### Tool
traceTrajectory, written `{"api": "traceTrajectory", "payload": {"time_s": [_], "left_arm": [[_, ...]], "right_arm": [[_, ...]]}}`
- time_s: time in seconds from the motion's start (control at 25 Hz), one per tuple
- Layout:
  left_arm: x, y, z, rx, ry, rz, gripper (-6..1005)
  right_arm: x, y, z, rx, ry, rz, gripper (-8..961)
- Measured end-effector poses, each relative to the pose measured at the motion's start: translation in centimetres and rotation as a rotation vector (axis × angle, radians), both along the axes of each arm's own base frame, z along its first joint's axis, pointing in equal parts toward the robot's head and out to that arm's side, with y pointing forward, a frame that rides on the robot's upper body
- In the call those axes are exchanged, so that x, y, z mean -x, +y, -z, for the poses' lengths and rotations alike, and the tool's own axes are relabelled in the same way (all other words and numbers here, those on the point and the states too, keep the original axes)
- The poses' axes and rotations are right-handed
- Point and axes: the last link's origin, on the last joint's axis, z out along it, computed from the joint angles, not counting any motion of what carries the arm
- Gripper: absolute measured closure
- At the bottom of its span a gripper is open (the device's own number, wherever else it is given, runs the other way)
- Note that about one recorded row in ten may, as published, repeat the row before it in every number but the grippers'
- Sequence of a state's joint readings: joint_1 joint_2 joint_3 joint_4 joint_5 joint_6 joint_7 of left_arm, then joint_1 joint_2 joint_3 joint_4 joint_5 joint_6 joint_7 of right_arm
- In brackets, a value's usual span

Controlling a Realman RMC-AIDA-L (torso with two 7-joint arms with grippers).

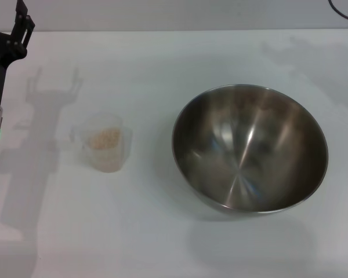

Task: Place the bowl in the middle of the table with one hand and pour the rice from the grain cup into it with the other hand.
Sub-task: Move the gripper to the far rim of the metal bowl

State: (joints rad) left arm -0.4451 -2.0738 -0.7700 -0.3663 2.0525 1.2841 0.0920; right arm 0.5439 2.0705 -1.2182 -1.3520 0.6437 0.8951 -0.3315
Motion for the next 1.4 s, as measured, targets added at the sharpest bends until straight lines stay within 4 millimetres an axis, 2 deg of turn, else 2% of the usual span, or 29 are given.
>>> {"api": "traceTrajectory", "payload": {"time_s": [0.16, 0.28, 0.6, 1.12, 1.4], "left_arm": [[0.0, 0.0, -0.1, -0.004, 0.002, 0.001, 155], [0.1, -0.1, -0.2, -0.007, 0.004, 0.001, 155], [0.4, 0.1, -0.4, -0.012, 0.022, 0.0, 155], [0.4, 0.1, -0.5, -0.014, 0.025, -0.001, 156], [0.4, 0.0, -0.5, -0.015, 0.024, -0.002, 156]], "right_arm": [[0.4, -1.8, -1.1, 0.174, -0.011, 0.054, 178], [-0.2, -3.3, -1.8, 0.323, -0.037, 0.1, 178], [-2.3, -4.4, -1.9, 0.577, -0.096, 0.143, 177], [-3.6, -4.2, -0.4, 0.733, -0.16, 0.152, 178], [-3.7, -4.0, 1.4, 0.777, -0.205, 0.145, 208]]}}
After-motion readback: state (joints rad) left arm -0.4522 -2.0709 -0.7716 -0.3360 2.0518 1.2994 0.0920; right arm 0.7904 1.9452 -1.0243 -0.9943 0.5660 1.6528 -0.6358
